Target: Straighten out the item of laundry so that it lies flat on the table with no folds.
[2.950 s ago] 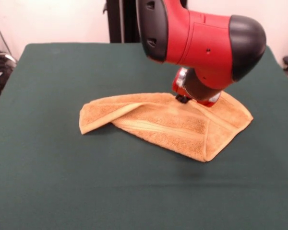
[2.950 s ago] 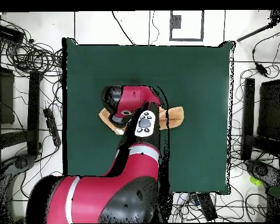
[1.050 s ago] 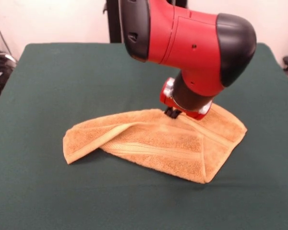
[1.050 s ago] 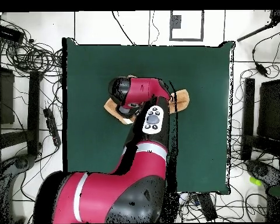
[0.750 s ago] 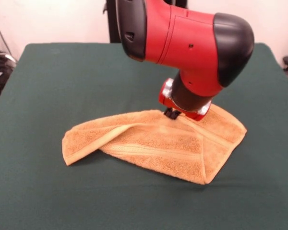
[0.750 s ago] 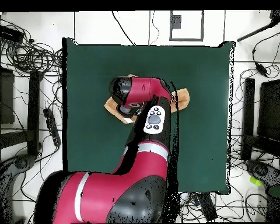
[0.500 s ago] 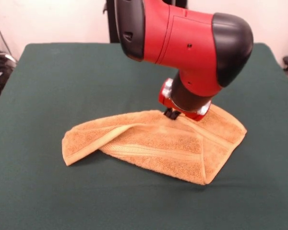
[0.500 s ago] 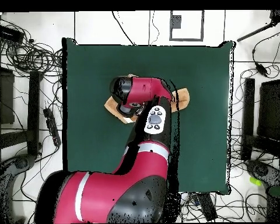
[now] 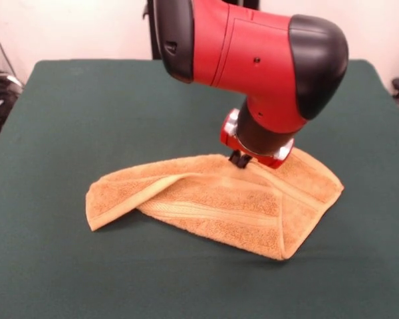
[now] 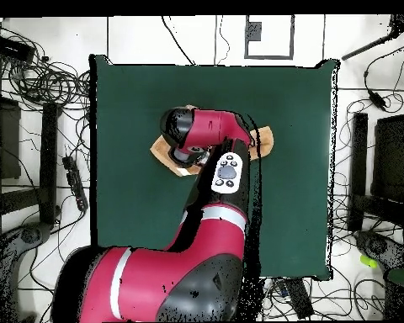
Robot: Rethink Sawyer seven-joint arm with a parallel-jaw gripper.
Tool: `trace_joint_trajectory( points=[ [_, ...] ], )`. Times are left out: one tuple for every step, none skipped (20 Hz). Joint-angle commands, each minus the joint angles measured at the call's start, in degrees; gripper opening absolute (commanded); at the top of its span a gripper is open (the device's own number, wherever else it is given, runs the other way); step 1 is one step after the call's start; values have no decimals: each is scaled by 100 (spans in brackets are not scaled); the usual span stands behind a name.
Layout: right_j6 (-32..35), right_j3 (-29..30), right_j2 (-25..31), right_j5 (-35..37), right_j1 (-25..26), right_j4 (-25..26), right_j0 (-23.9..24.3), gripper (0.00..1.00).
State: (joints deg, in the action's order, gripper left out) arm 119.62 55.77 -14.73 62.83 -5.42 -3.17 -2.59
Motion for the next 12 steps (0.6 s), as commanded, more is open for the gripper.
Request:
trace_joint_trajectory(
  points=[
    [1478,-46,199,-469,-81,-226,-175,0],
    [1497,-80,173,-433,-85,-216,-197,0],
    [1511,-111,157,-401,-81,-207,-216,0],
    [1505,-143,154,-350,-66,-211,-220,0],
    [1505,-151,151,-329,-65,-215,-229,0],
    [1507,-196,147,-297,-36,-220,-221,0],
    [1522,-226,139,-260,-21,-234,-222,0],
    [1511,-252,142,-207,-4,-251,-208,0],
    [1497,-282,157,-143,7,-276,-183,0],
    [1461,-304,176,-88,14,-299,-151,0],
    [1441,-305,195,-55,9,-323,-119,0],
    [1415,-309,215,-25,3,-343,-88,0]
  ],
)
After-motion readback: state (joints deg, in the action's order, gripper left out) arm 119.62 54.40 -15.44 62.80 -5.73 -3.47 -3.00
